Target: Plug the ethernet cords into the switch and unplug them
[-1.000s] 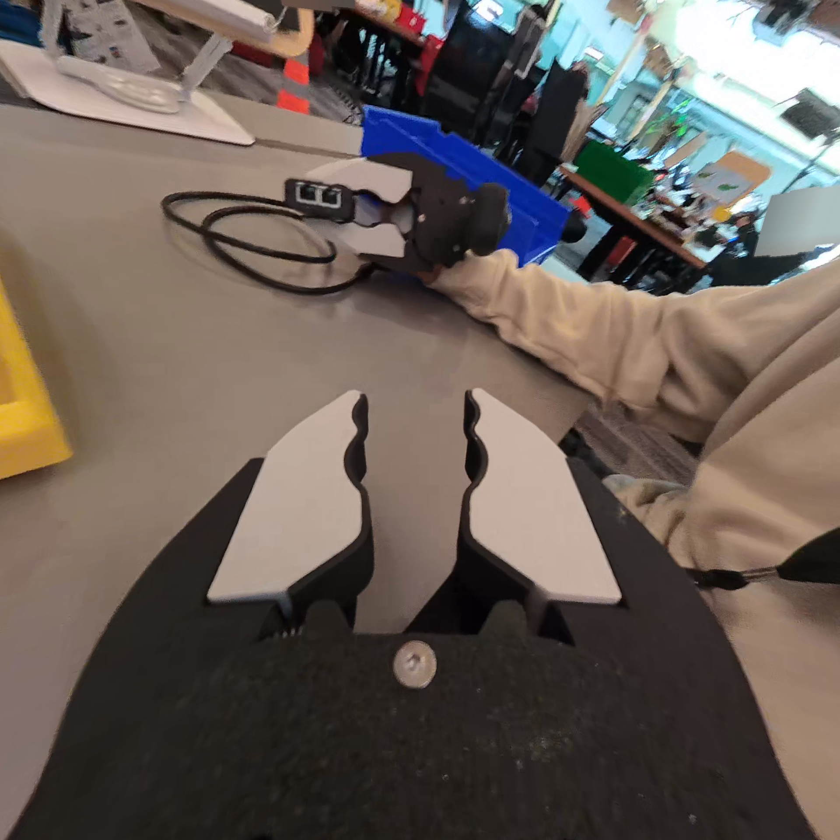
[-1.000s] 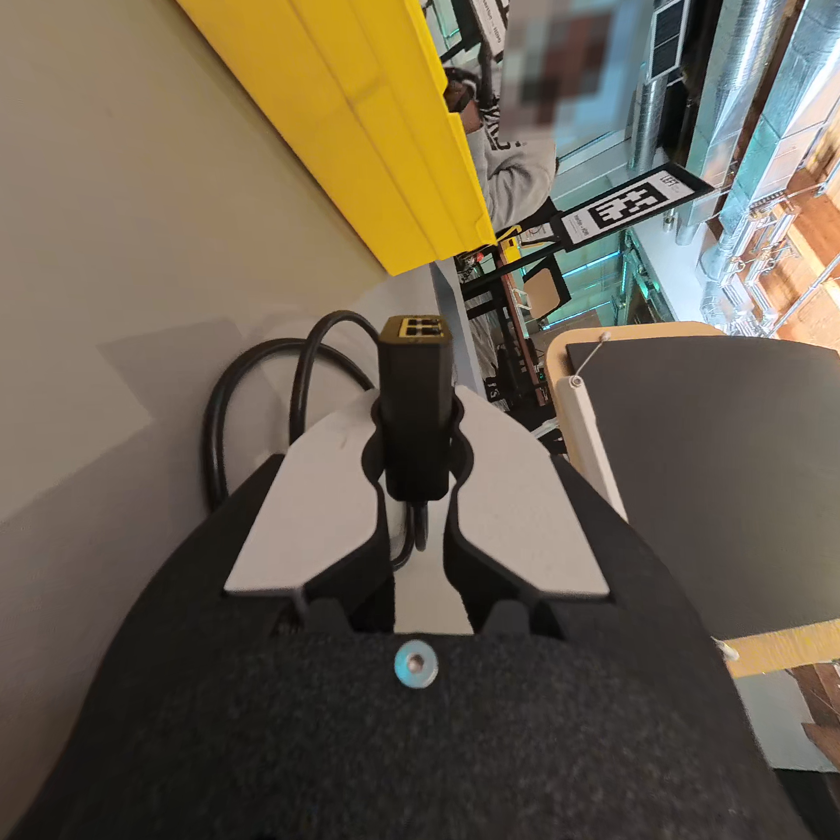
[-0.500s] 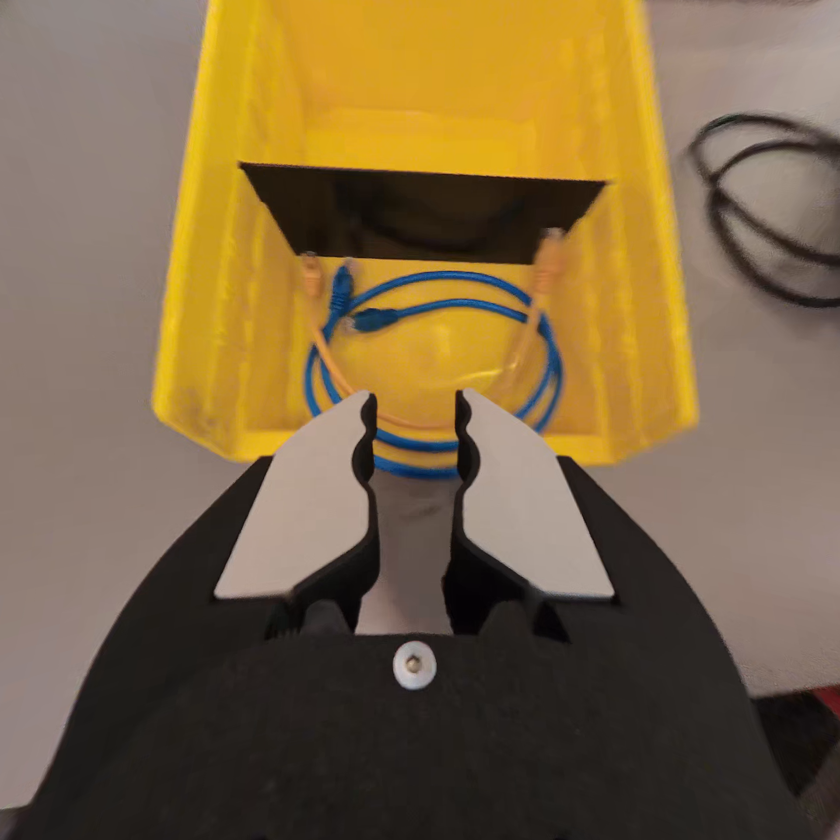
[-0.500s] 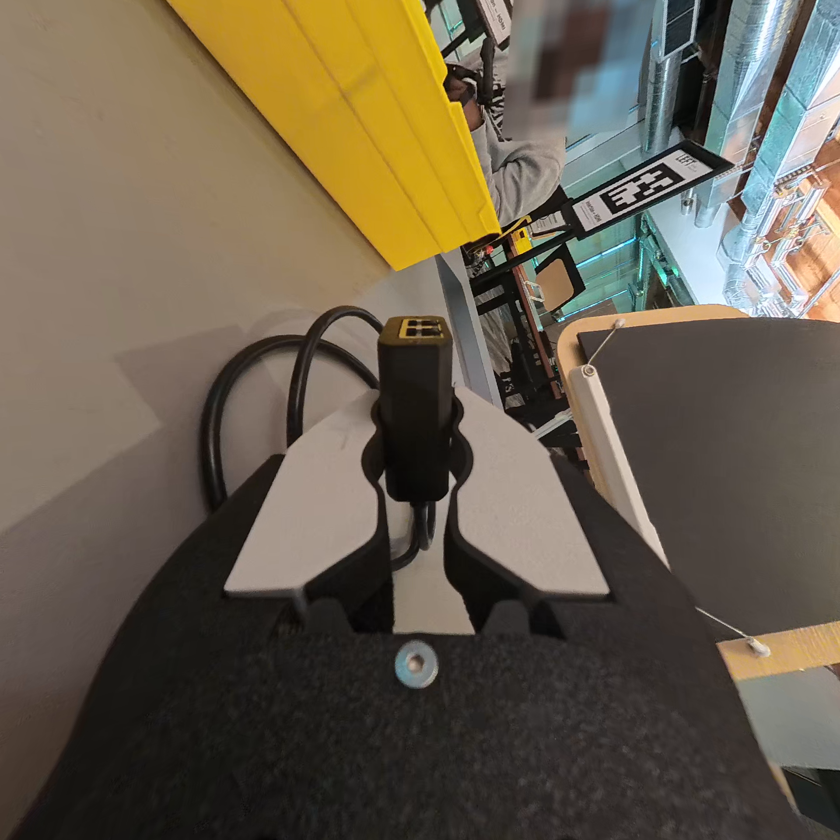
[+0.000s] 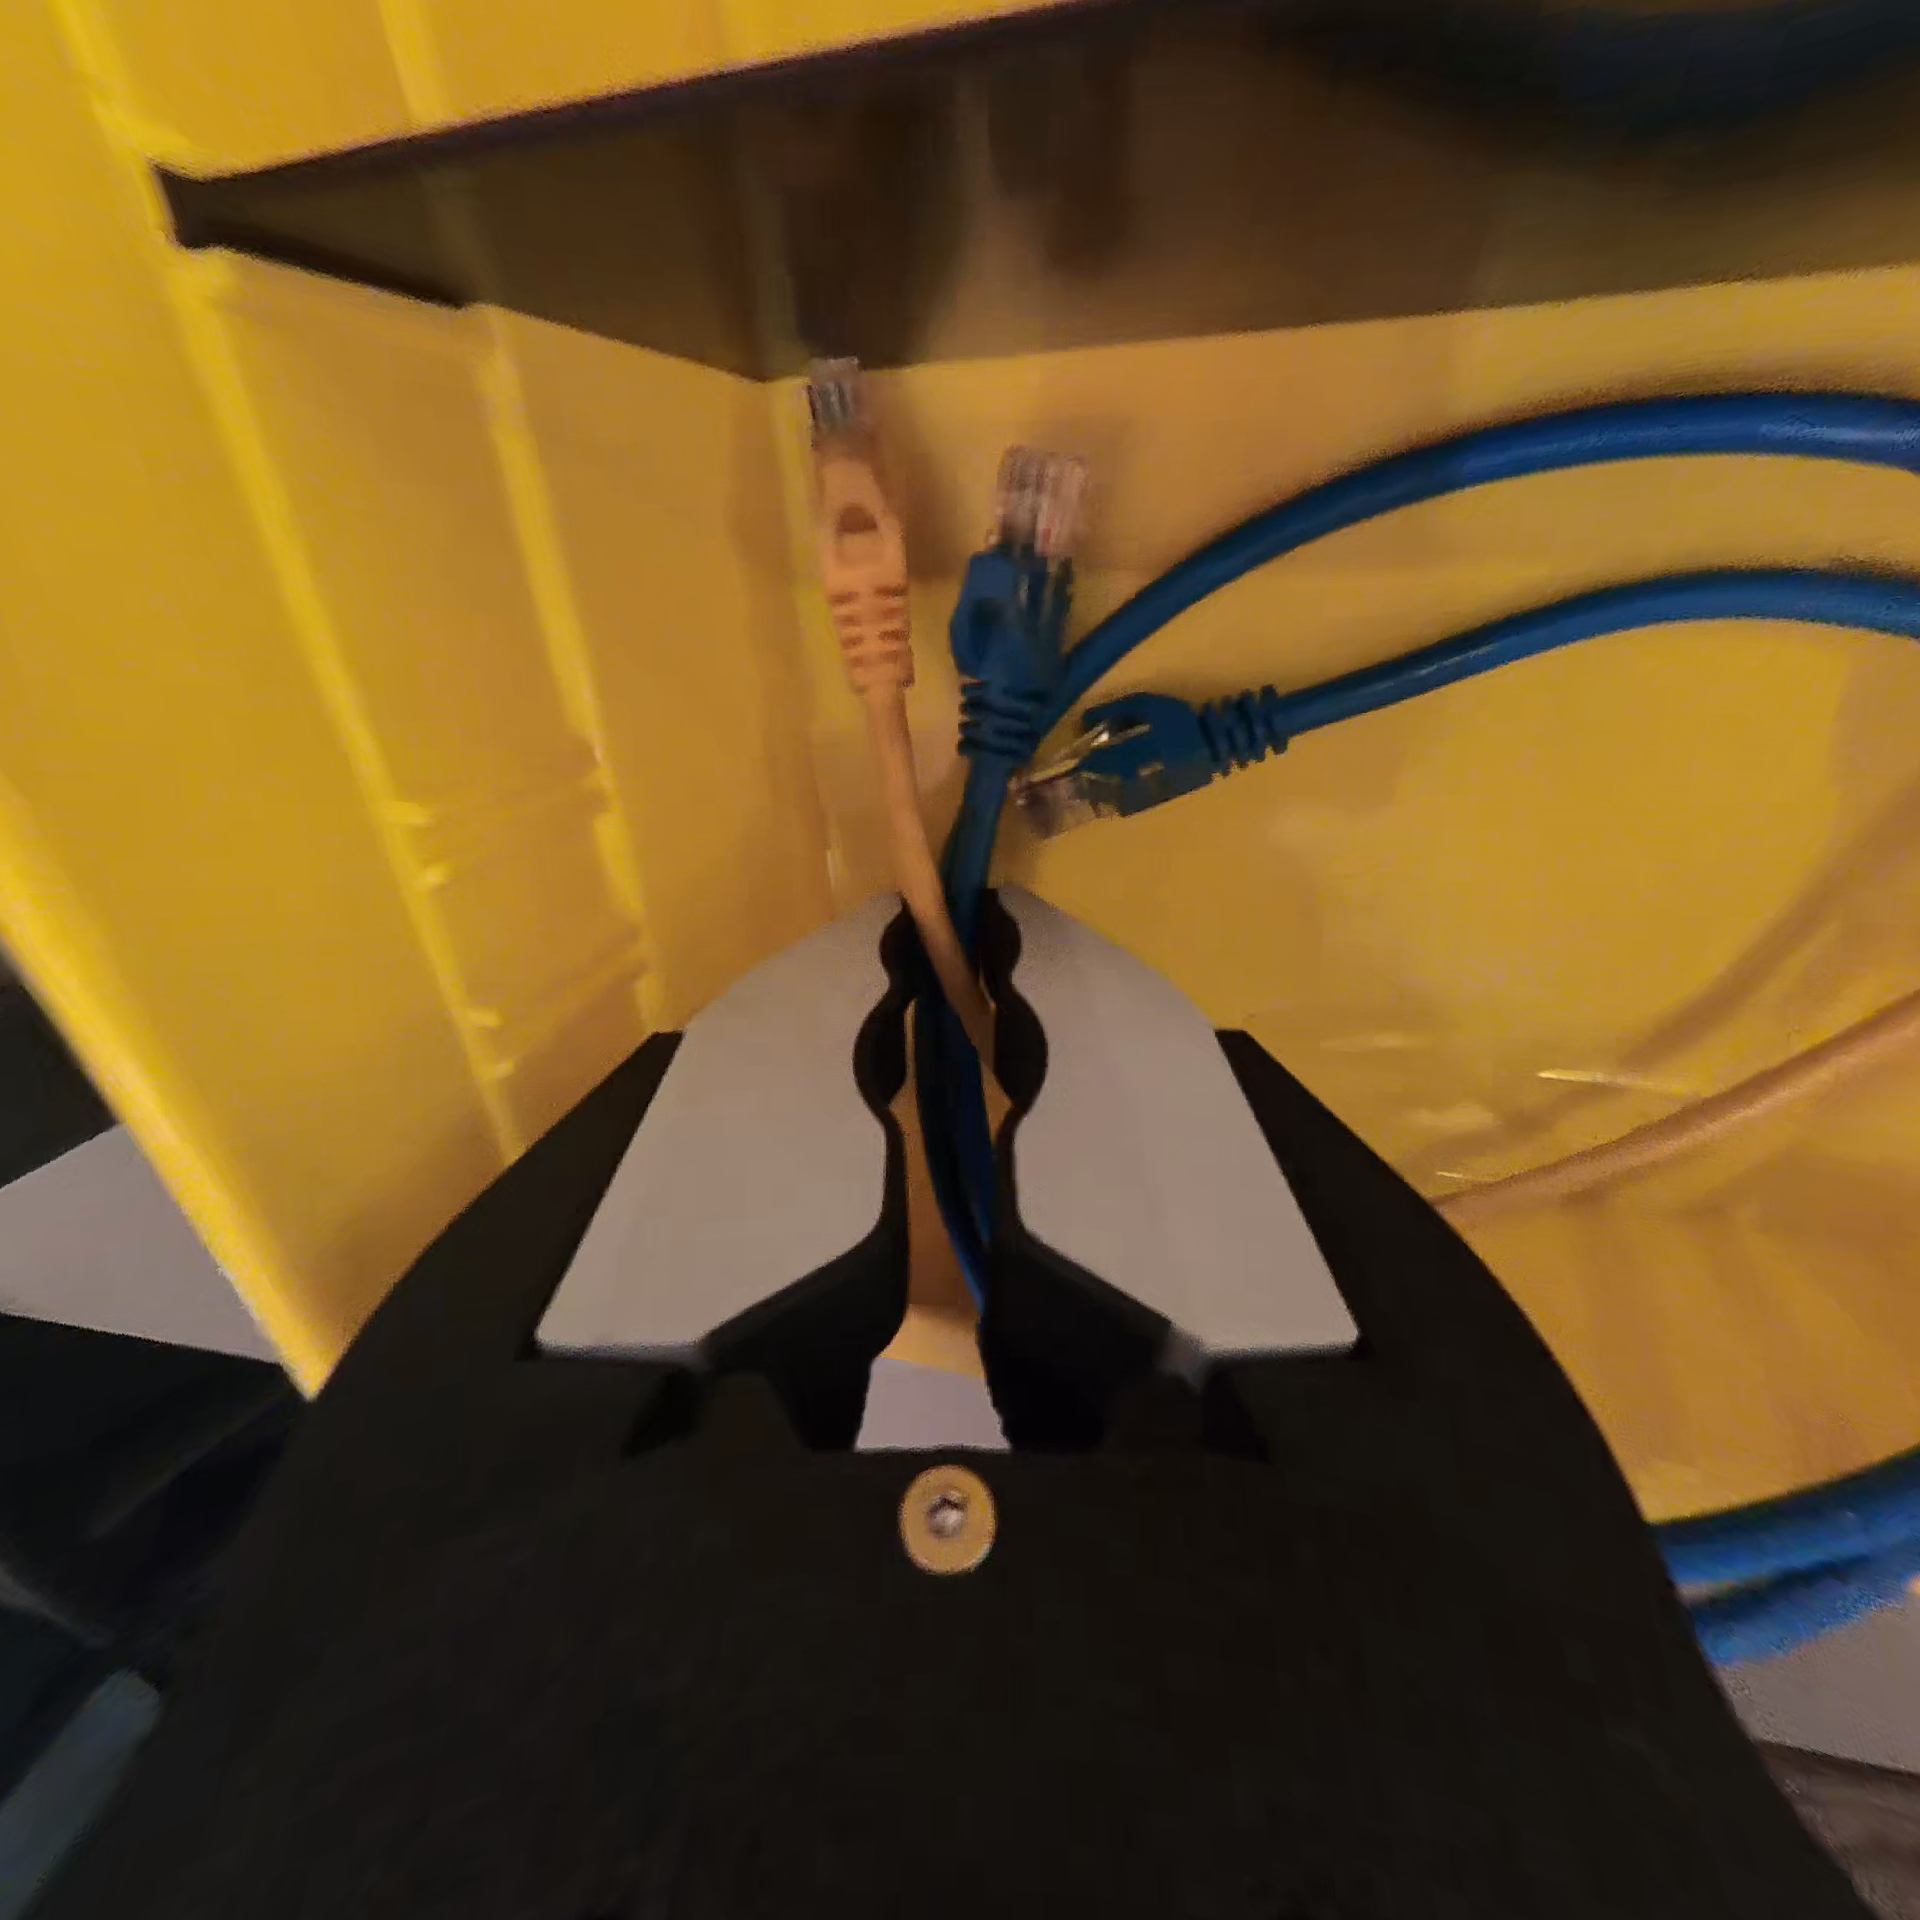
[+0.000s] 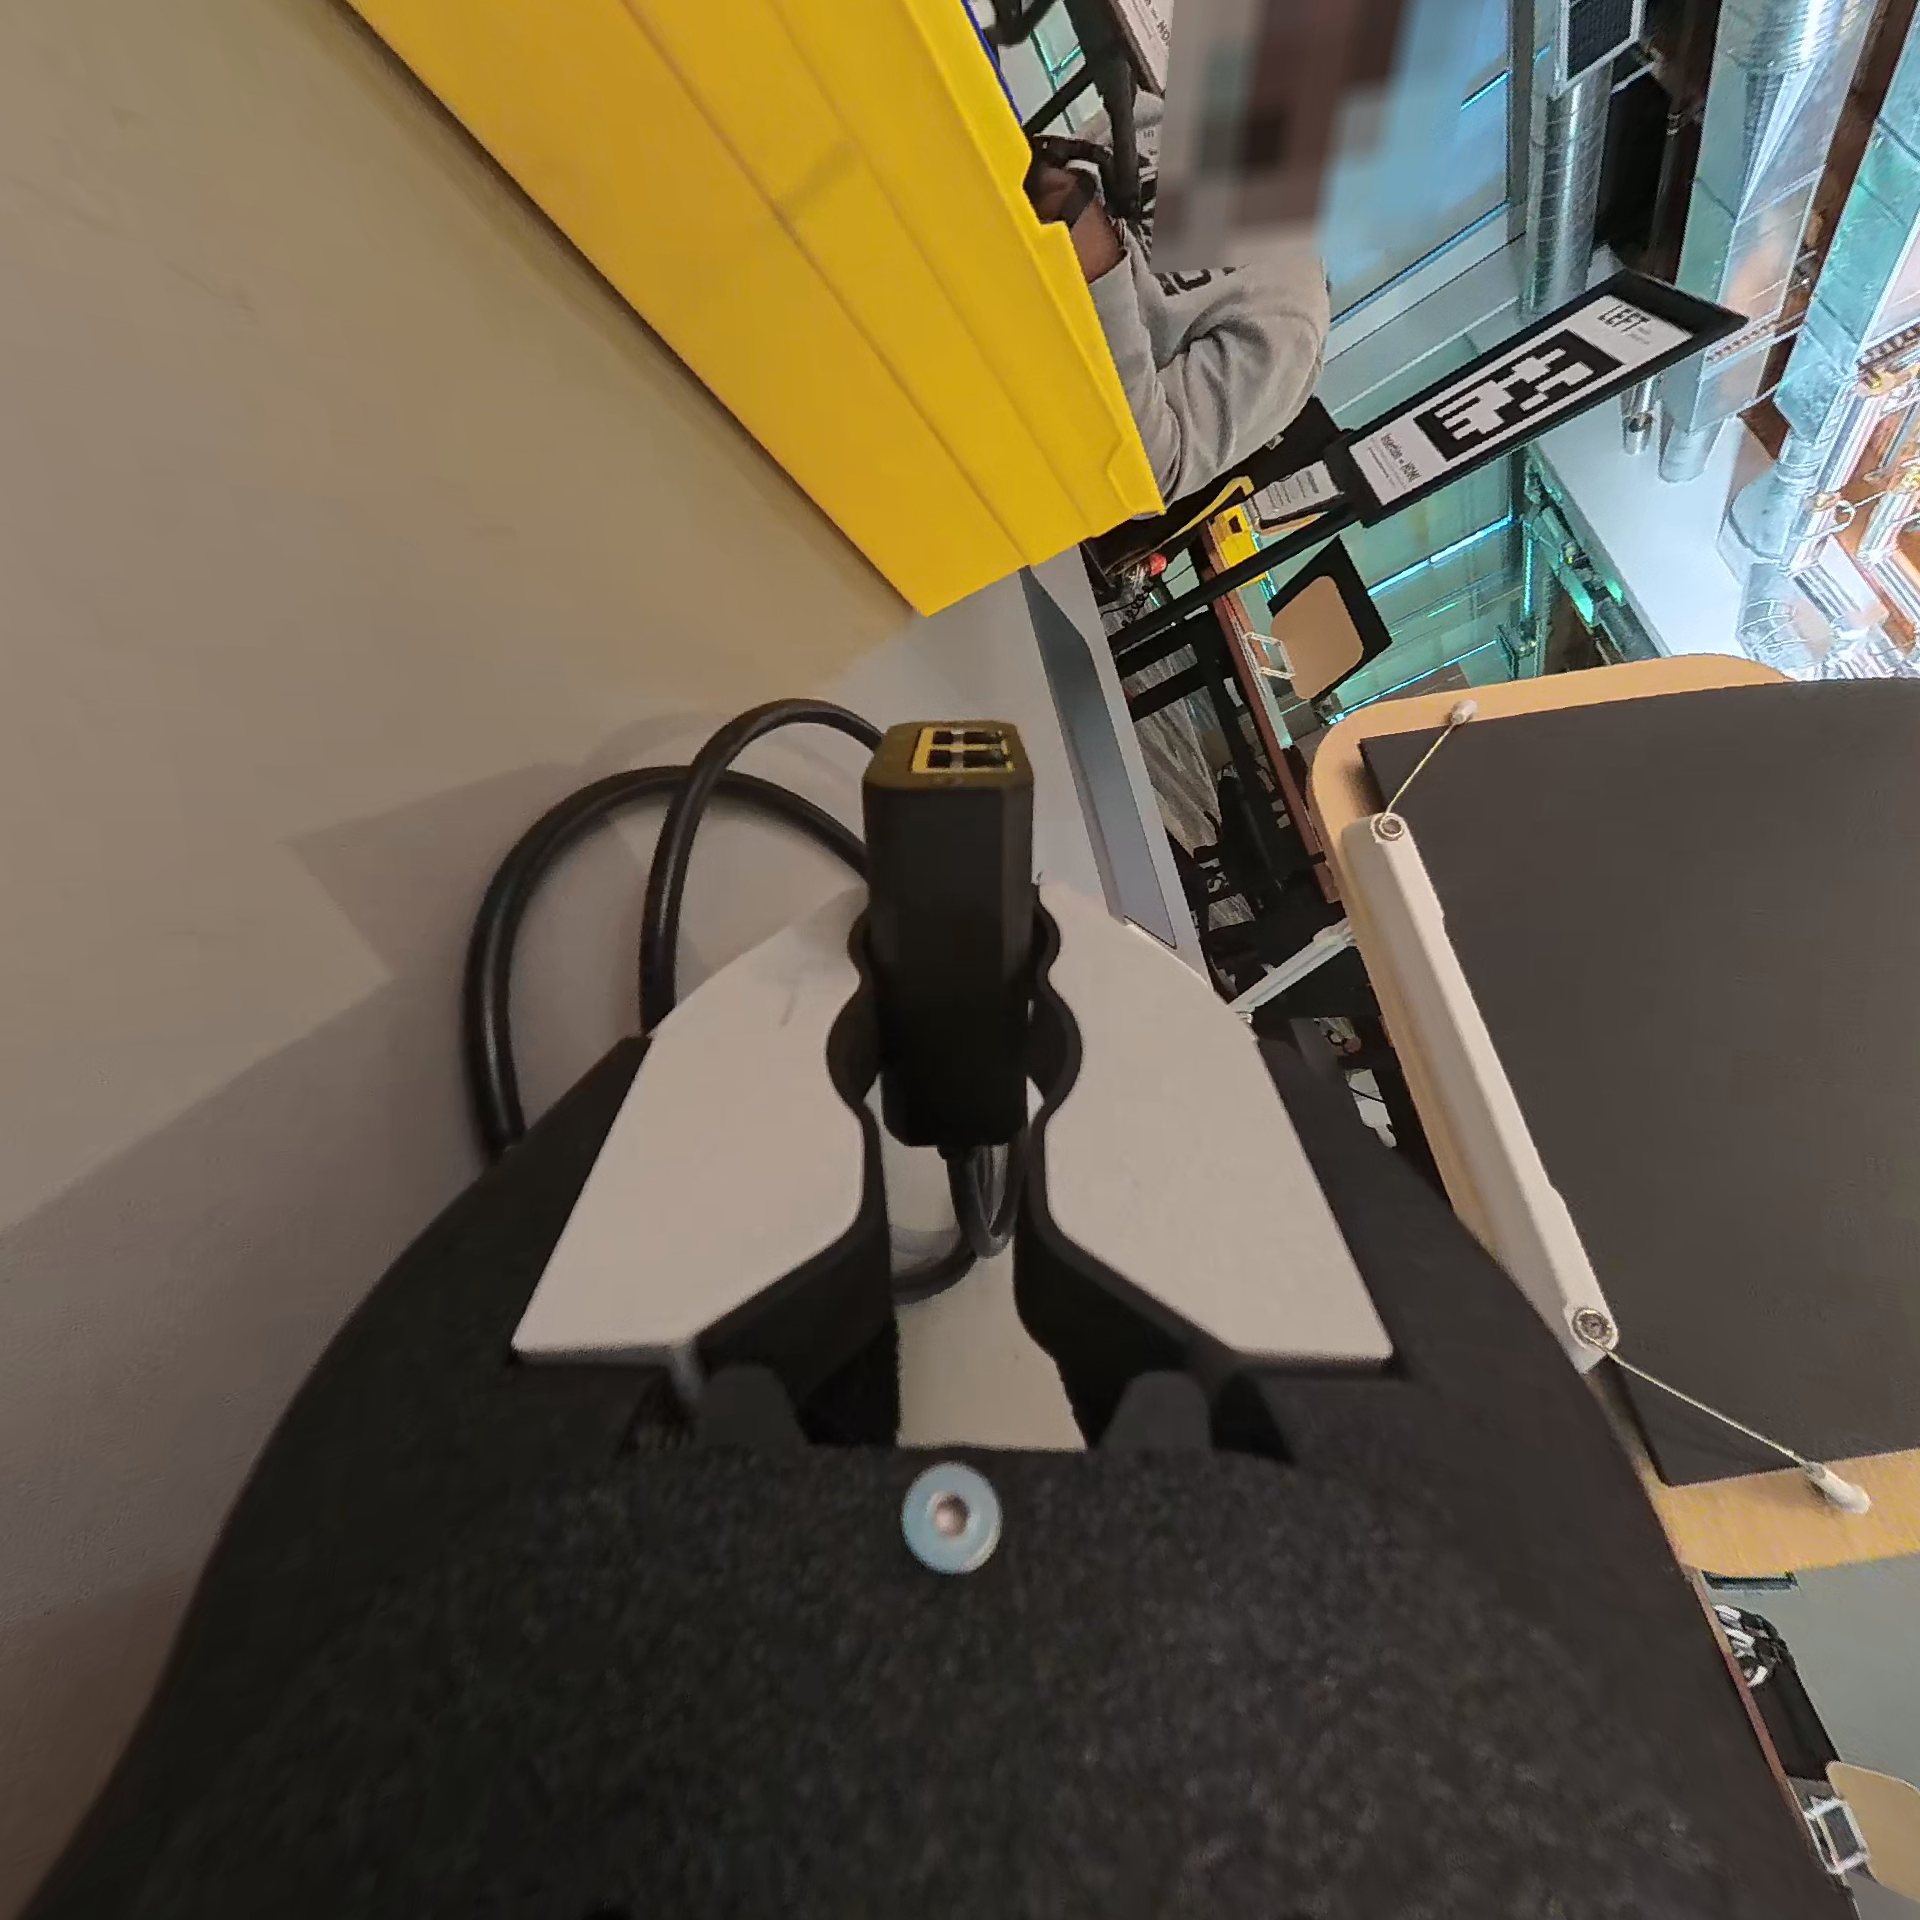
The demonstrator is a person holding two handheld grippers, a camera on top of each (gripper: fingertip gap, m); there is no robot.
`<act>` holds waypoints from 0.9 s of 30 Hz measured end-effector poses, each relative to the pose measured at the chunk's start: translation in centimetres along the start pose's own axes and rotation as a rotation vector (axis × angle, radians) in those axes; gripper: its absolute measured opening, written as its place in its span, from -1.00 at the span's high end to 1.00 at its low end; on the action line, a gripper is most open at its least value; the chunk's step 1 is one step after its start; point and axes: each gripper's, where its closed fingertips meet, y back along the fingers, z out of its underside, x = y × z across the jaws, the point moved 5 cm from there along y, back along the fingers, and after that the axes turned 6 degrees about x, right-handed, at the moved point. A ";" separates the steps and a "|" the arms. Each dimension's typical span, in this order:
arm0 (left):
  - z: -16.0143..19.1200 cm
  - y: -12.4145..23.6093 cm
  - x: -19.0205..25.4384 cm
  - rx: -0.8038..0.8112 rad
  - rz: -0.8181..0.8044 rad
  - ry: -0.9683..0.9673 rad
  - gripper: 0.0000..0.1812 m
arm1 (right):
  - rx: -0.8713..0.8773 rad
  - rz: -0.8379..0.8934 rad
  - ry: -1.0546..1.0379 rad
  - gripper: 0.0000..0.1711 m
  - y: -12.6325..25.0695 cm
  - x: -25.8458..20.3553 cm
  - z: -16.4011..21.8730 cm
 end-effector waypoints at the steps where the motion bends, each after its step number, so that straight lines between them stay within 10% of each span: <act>1: 0.0 0.4 -0.2 0.014 -0.004 0.004 0.90 | -0.001 0.000 0.001 0.71 0.0 0.0 0.0; 13: 1.3 19.9 -2.3 0.616 0.075 0.123 0.93 | -0.002 0.029 -0.024 0.71 0.1 0.6 0.2; 20: 2.4 30.4 7.2 0.935 0.428 -0.010 0.93 | 0.002 0.062 -0.050 0.71 0.4 1.2 0.4; 27: 2.0 21.7 20.1 0.710 0.545 -0.177 0.93 | 0.025 0.107 -0.151 0.71 1.0 2.5 0.9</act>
